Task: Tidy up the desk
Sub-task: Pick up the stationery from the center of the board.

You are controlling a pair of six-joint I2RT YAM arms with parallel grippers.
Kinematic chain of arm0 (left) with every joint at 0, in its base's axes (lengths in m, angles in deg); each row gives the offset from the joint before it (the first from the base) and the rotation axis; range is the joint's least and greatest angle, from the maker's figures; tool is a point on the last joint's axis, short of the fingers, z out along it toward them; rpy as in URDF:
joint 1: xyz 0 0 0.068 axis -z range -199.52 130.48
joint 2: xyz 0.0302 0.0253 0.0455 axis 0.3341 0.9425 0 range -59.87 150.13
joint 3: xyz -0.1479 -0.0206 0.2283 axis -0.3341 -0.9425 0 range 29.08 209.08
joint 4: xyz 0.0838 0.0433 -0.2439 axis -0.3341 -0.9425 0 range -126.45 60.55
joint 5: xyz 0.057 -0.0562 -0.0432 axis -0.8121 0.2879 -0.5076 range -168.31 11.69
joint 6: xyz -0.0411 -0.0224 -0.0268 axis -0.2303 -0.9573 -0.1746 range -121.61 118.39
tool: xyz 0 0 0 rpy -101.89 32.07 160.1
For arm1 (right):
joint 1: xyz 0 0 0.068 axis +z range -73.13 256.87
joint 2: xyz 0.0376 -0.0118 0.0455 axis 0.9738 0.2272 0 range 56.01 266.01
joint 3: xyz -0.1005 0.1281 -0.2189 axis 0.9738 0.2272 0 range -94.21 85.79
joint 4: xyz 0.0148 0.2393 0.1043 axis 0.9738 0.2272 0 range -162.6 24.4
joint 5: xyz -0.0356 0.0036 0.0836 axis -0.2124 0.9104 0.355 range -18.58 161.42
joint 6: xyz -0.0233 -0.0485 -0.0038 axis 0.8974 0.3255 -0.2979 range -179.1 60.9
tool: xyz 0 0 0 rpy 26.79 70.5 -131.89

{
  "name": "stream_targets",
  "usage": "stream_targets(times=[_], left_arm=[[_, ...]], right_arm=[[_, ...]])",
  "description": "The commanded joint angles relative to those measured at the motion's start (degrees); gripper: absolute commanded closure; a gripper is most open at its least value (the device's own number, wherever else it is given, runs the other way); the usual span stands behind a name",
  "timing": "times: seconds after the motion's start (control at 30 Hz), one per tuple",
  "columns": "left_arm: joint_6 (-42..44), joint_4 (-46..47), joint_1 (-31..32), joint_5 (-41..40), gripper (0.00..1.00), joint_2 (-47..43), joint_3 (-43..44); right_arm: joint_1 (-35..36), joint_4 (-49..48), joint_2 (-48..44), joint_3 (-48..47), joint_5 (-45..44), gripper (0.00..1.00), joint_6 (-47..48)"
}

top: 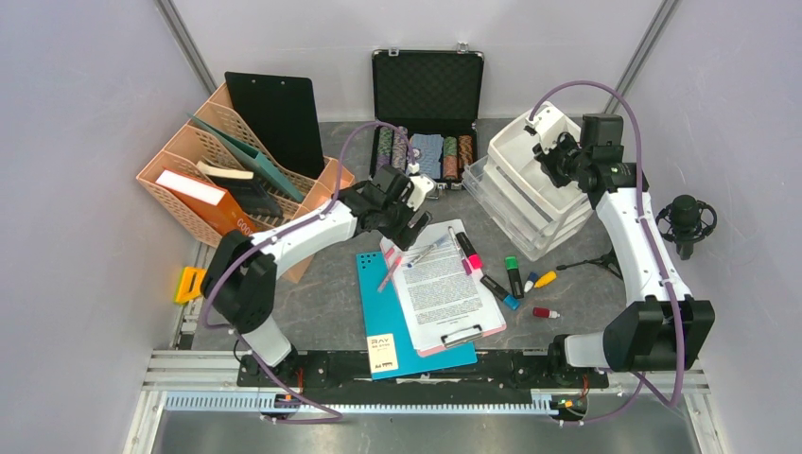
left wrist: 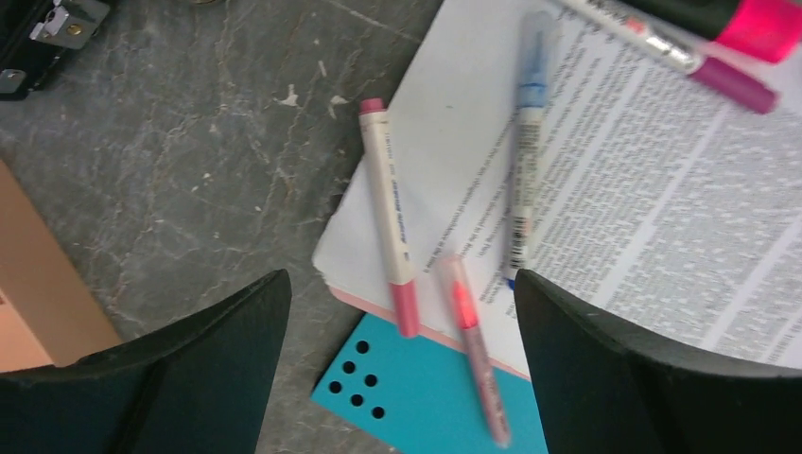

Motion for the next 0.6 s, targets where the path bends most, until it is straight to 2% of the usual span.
stream_targets(times=[0.0,0.57], left_arm=[[6.9,-2.9,-0.3,-6.5,0.09,4.1,3.9],[6.9,-3.1,0.7,-5.4,0.41,14.2,6.9]], right_arm=[[-0.3,-0.6,-1.0,-1.3,0.6,0.77,-0.4],[-0.3,-1.3,-1.5,0.9,0.8,0.82,-0.2]])
